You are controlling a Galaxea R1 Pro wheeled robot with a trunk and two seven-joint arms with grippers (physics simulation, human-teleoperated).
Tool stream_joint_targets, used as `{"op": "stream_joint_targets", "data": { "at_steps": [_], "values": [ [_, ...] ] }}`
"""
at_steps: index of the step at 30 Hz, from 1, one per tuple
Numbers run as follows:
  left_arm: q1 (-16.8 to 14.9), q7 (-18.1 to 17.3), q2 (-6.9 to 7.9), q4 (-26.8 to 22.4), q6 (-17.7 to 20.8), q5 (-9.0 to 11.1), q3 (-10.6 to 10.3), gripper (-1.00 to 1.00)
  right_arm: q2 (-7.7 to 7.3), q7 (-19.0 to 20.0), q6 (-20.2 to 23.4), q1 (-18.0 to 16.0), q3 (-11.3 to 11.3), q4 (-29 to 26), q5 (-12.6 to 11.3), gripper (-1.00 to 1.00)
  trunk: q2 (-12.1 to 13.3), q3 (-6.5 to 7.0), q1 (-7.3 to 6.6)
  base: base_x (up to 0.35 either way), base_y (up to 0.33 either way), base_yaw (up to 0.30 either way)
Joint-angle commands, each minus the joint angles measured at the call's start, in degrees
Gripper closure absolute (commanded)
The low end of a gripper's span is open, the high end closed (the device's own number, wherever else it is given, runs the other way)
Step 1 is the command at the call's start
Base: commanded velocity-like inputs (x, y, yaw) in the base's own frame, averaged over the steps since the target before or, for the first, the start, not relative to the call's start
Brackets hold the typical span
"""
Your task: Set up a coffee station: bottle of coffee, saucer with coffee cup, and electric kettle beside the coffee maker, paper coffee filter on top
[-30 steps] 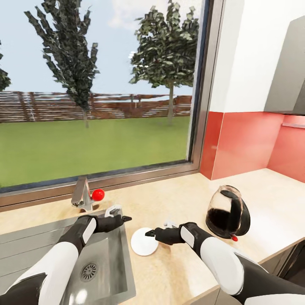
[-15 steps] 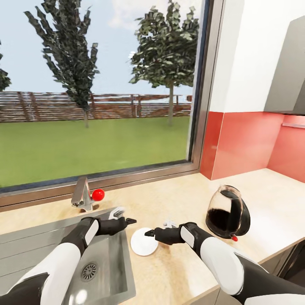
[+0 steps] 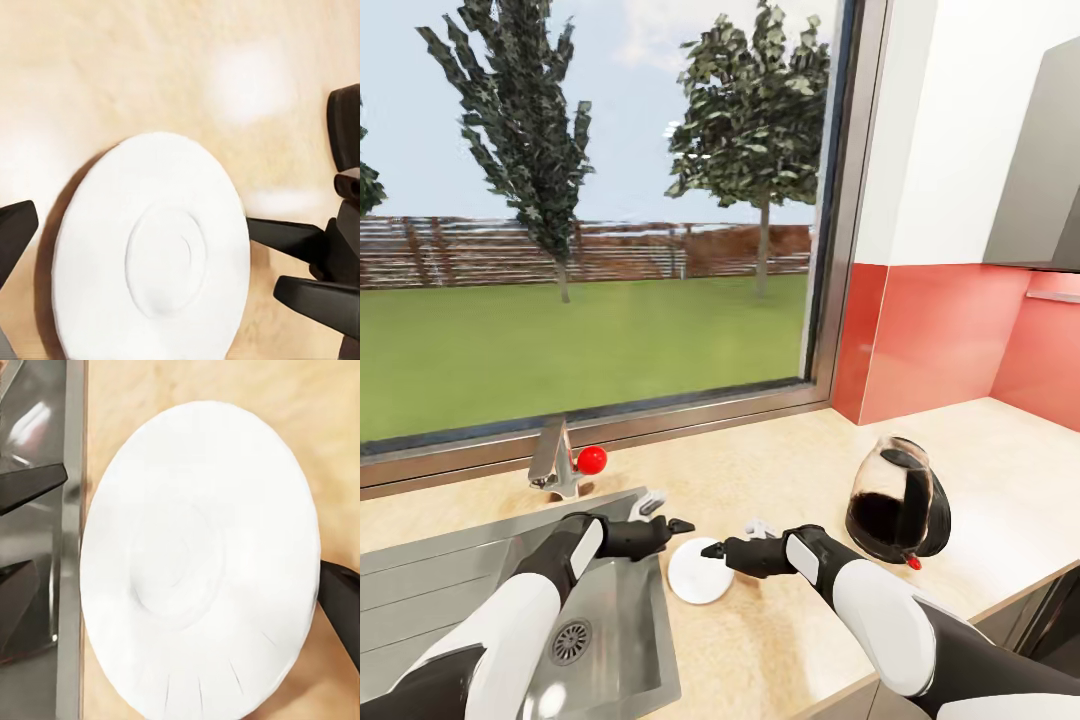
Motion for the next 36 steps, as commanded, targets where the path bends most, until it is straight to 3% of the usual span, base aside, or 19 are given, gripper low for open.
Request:
{"op": "stream_joint_targets", "data": {
  "at_steps": [1,9,30,36],
  "values": [
    [-0.1,0.0,-0.05,-0.1,0.8,0.3,0.3,-1.0,0.04,0.1,0.6,0.0,0.5,0.2,1.2,-1.0,-0.1,-0.14,0.03,0.0,0.0,0.0],
    [-0.1,-0.6,0.07,-0.1,4.0,0.3,0.3,-1.0,0.04,0.1,0.6,0.0,0.5,1.6,1.3,-1.0,-0.1,-0.14,0.03,0.0,0.0,0.0],
    [-0.1,-1.0,0.12,-0.1,4.4,0.4,0.3,-1.0,0.04,0.1,0.7,0.0,0.5,2.2,1.4,-1.0,-0.1,-0.14,0.03,0.0,0.0,0.0],
    [-0.1,-0.9,0.23,-0.1,4.5,2.9,0.2,-1.0,0.04,0.1,0.7,0.1,0.5,2.2,1.4,-1.0,-0.1,-0.14,0.03,0.0,0.0,0.0]
  ]
}}
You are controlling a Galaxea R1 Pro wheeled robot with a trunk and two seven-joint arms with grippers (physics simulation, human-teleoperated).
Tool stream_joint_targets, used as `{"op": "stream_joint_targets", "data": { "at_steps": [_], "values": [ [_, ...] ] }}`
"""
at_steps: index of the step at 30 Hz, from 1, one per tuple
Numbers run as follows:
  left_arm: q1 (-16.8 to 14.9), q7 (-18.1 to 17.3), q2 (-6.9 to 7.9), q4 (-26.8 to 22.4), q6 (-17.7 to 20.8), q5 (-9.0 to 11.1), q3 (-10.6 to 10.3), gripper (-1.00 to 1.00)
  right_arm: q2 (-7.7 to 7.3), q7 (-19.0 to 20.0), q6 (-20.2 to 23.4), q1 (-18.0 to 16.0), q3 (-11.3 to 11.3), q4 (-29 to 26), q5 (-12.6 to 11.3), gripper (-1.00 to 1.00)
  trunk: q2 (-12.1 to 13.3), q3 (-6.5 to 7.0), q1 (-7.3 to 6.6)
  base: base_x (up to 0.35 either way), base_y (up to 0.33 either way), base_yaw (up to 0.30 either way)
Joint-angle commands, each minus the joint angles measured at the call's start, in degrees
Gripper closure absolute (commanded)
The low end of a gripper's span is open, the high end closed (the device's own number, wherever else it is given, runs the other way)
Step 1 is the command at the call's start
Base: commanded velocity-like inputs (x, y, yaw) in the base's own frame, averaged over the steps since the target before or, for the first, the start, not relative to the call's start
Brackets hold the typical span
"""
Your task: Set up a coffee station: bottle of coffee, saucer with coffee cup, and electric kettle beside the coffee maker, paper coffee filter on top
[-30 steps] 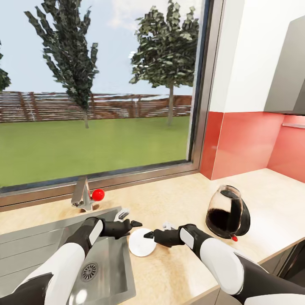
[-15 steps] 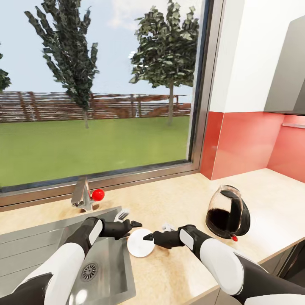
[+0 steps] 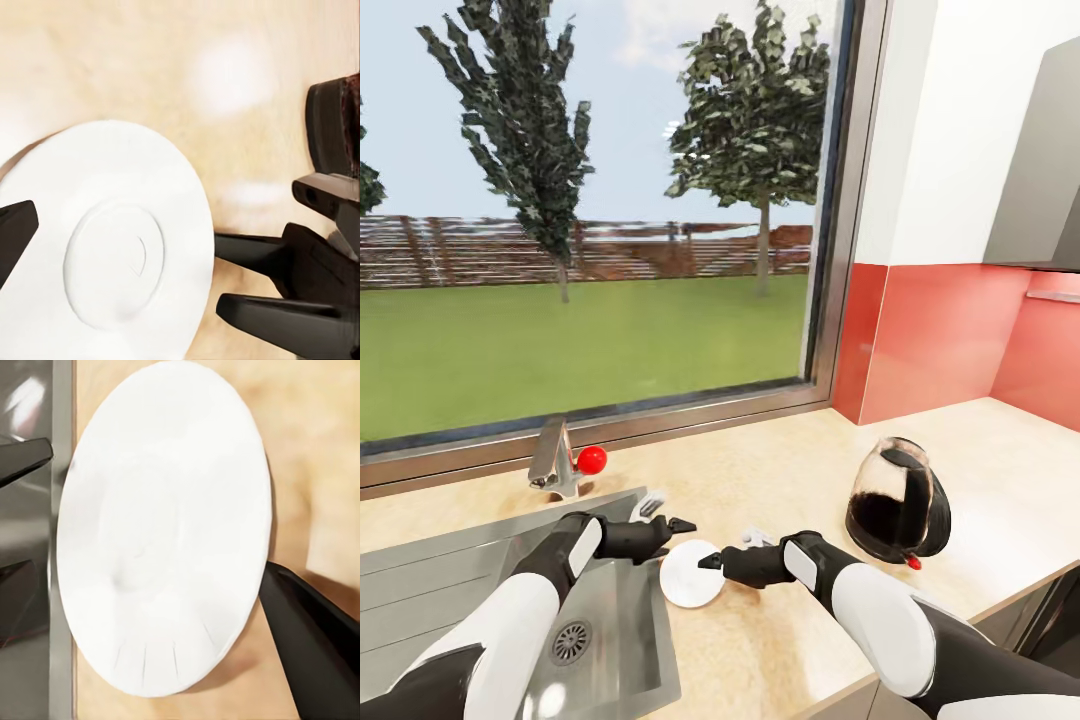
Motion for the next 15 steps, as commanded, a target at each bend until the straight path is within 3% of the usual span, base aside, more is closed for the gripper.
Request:
{"op": "stream_joint_targets", "data": {
  "at_steps": [1,15],
  "values": [
    [-0.1,0.1,-0.01,0.0,0.6,0.6,0.2,-1.0,0.03,0.1,0.4,0.0,0.1,-0.1,0.9,-1.0,-0.1,-0.13,0.03,0.0,0.0,0.0],
    [0.0,0.1,0.42,0.0,2.1,2.0,0.2,-1.0,0.03,0.1,0.4,0.3,0.1,-0.1,0.9,-1.0,-0.1,-0.13,0.03,0.0,0.0,0.0]
  ]
}}
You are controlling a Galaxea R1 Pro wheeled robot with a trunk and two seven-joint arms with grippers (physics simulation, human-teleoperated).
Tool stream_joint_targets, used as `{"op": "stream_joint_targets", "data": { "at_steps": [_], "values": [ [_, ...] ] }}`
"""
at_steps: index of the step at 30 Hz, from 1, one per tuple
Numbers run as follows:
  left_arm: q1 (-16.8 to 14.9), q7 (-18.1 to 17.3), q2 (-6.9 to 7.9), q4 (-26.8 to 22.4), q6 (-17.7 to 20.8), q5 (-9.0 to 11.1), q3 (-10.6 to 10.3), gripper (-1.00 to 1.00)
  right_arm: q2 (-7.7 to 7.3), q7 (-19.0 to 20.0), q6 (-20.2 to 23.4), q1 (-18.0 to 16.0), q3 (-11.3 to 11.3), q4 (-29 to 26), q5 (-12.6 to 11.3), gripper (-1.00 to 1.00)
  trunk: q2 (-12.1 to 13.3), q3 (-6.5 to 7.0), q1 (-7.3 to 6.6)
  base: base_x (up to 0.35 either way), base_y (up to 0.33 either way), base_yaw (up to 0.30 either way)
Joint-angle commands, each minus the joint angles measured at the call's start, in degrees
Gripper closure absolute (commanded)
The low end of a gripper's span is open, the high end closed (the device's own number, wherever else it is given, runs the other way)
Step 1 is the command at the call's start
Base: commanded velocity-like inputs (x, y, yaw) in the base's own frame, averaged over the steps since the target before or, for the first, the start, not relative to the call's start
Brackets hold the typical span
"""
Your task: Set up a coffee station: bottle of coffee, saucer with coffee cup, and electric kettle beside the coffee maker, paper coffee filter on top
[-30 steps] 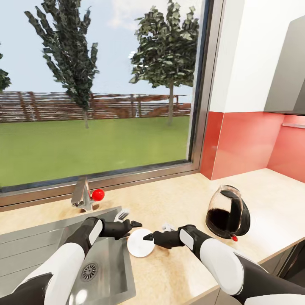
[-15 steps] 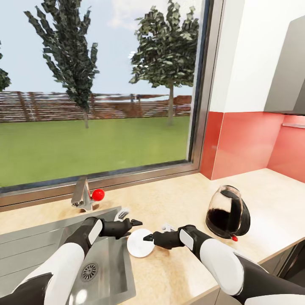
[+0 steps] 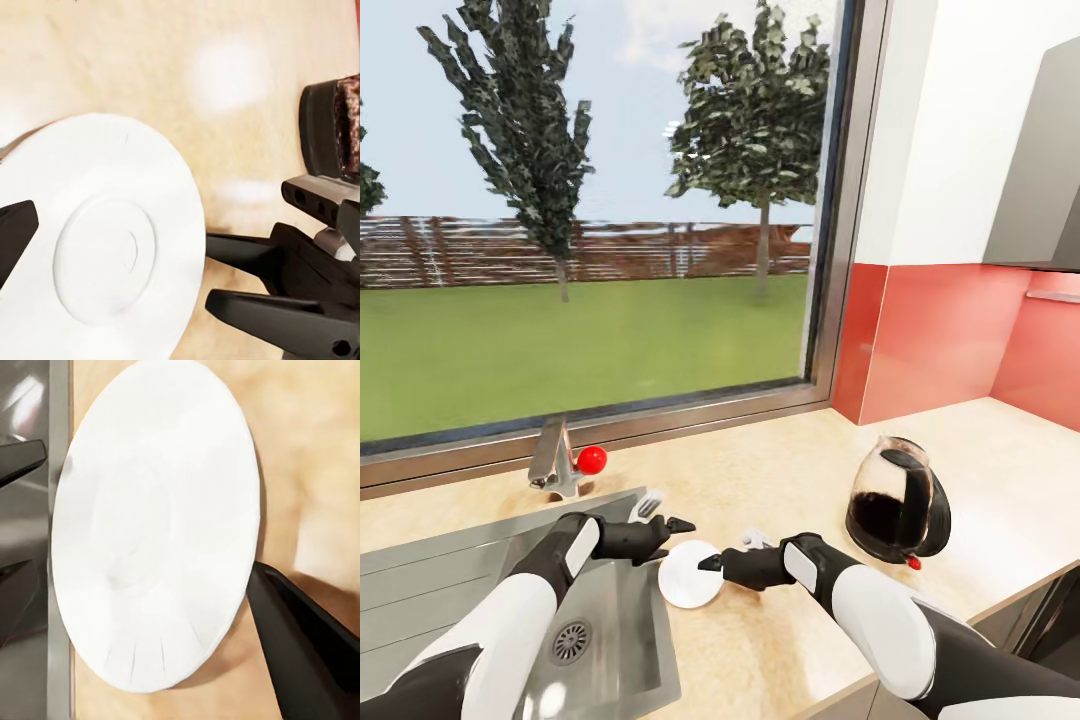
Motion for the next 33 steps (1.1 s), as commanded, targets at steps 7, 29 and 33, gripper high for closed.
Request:
{"op": "stream_joint_targets", "data": {
  "at_steps": [7,29,33],
  "values": [
    [0.0,0.0,0.17,0.0,0.4,0.2,0.3,-1.0,0.03,0.1,0.5,0.0,0.2,-0.1,1.0,-1.0,-0.1,-0.13,0.03,0.0,0.0,0.0],
    [1.3,0.0,1.59,0.0,0.4,0.3,0.4,-1.0,0.03,0.1,0.5,0.1,0.2,-0.1,1.0,-1.0,-0.1,-0.13,0.03,0.0,0.0,0.0],
    [1.3,0.0,1.59,0.1,0.4,0.3,0.4,-1.0,0.03,0.1,0.5,0.1,0.2,-0.1,1.0,-1.0,-0.1,-0.13,0.03,0.0,0.0,0.0]
  ]
}}
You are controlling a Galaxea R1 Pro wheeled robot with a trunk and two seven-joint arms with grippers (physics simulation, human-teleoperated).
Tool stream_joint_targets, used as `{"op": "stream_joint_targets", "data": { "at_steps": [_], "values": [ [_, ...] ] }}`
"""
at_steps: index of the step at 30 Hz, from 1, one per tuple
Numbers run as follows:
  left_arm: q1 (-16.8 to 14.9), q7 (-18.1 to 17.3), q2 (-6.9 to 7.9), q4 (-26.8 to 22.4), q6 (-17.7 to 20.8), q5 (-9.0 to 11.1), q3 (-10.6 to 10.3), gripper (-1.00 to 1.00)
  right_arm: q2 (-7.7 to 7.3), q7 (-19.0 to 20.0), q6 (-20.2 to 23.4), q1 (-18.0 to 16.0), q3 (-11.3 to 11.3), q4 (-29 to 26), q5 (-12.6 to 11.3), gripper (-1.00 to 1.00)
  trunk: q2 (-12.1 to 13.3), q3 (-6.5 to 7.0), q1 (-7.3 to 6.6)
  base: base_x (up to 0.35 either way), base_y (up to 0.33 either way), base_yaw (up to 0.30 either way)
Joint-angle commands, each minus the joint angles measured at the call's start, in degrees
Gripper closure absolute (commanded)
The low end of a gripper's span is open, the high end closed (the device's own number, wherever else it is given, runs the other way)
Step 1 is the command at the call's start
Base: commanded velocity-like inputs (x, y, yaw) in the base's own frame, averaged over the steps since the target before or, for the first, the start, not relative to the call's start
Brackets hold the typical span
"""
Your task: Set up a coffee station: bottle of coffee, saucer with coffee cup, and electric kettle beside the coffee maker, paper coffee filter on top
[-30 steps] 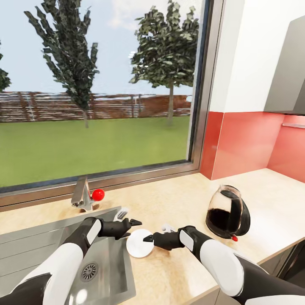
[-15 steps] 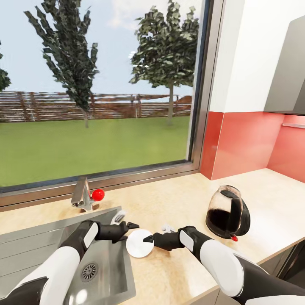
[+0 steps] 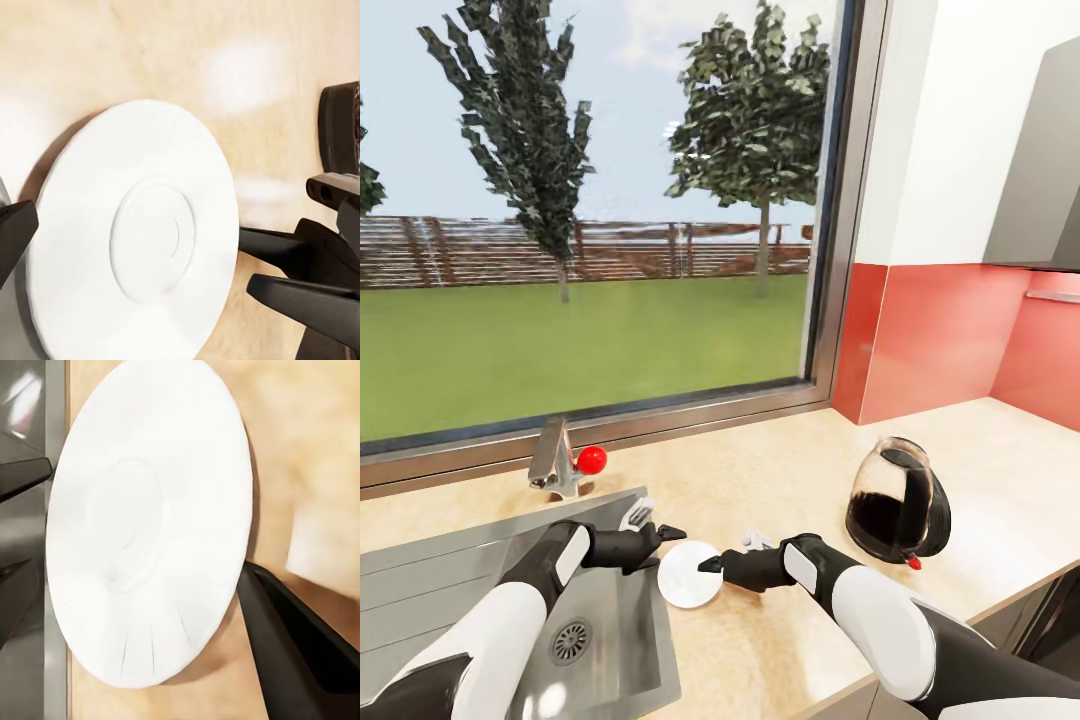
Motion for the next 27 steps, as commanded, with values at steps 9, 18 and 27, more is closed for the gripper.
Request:
{"op": "stream_joint_targets", "data": {
  "at_steps": [9,18,27],
  "values": [
    [0.2,-0.1,-0.04,0.0,0.3,-0.1,0.3,-1.0,0.02,0.2,0.4,0.0,-0.1,-0.1,0.8,-1.0,-0.1,-0.13,0.03,0.0,0.0,0.0],
    [1.1,-0.1,-0.07,0.0,0.3,0.0,0.4,-1.0,0.02,0.2,0.5,0.0,-0.1,-0.1,0.8,-1.0,-0.1,-0.13,0.03,0.0,0.0,0.0],
    [1.1,0.0,-0.06,0.0,0.3,2.8,0.4,-1.0,0.02,0.2,0.5,0.3,-0.1,-0.1,0.9,-1.0,-0.1,-0.13,0.03,0.0,0.0,0.0]
  ]
}}
